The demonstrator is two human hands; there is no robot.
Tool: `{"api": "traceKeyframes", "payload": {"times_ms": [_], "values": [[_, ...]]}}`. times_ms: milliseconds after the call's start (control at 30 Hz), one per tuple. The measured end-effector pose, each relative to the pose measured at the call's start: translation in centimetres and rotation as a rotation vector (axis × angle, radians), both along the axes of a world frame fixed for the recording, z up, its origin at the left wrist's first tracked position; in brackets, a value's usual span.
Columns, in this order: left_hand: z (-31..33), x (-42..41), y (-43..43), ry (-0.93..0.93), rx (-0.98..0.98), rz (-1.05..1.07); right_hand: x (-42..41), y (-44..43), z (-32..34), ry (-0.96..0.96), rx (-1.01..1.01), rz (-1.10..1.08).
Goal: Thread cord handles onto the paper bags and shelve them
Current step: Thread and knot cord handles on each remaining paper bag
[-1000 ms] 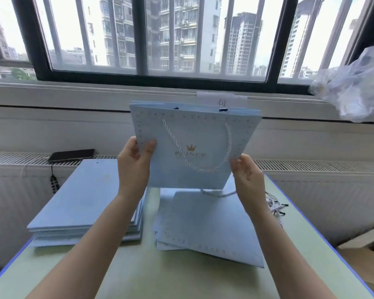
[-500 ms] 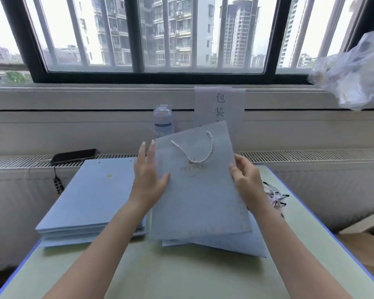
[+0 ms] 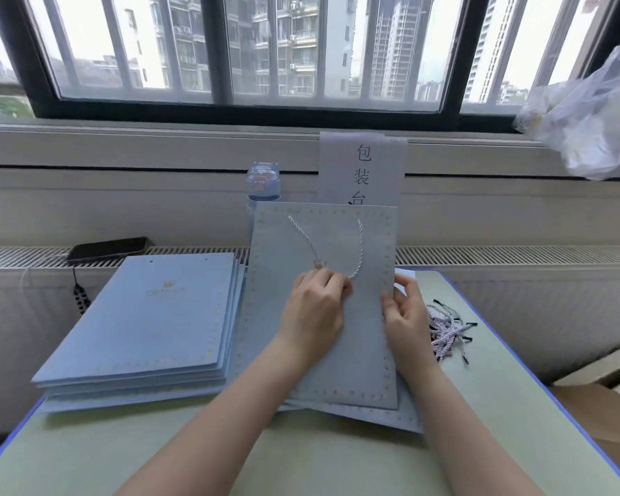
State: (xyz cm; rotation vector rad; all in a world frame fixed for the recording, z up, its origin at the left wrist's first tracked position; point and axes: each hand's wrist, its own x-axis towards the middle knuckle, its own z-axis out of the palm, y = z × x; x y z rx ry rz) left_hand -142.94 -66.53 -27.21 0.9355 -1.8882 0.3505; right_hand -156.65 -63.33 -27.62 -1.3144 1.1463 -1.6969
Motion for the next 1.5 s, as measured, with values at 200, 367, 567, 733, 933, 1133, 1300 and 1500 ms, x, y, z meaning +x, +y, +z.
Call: {"api": "traceKeyframes", "payload": {"times_ms": [200, 367, 567, 733, 933, 1133, 1300, 1500], "values": [[0.2, -0.1, 0.5, 0.108, 0.084, -0.077, 0.0, 0.2, 0.1, -0.042, -0.058, 0.013], [1.3, -1.2, -0.2, 0.058, 0.001, 0.179, 0.1, 0.5, 0.2, -0.054, -0.069, 0.026], [-0.5, -0.5, 0.6, -0.099, -0.189, -0.056, -0.3, 0.2, -0.1, -0.058, -0.013, -0.043], [-1.5, 2.0, 1.6, -0.073, -0.093, -0.129, -0.8, 0.1, -0.2, -0.104, 0.054, -0.088], [-2.0, 2.8, 1.5, -0.183, 0.16, 0.141, -0.9, -0.1, 0.0, -0.1, 0.119, -0.08], [-1.0, 3.3, 2.6, 0.185, 0.618, 0.251, -1.9, -0.1, 0.1, 0.09, 0.133, -0.153], [-1.0, 4.0, 2.3, 0.177, 0.666, 0.109, -3.3, 0.1, 0.7, 0.309, 0.249, -0.452], [-2.2, 4.5, 1.7, 0.088, 0.875, 0.037, -2.9, -0.7, -0.8, 0.591, 0.387, -0.353]]}}
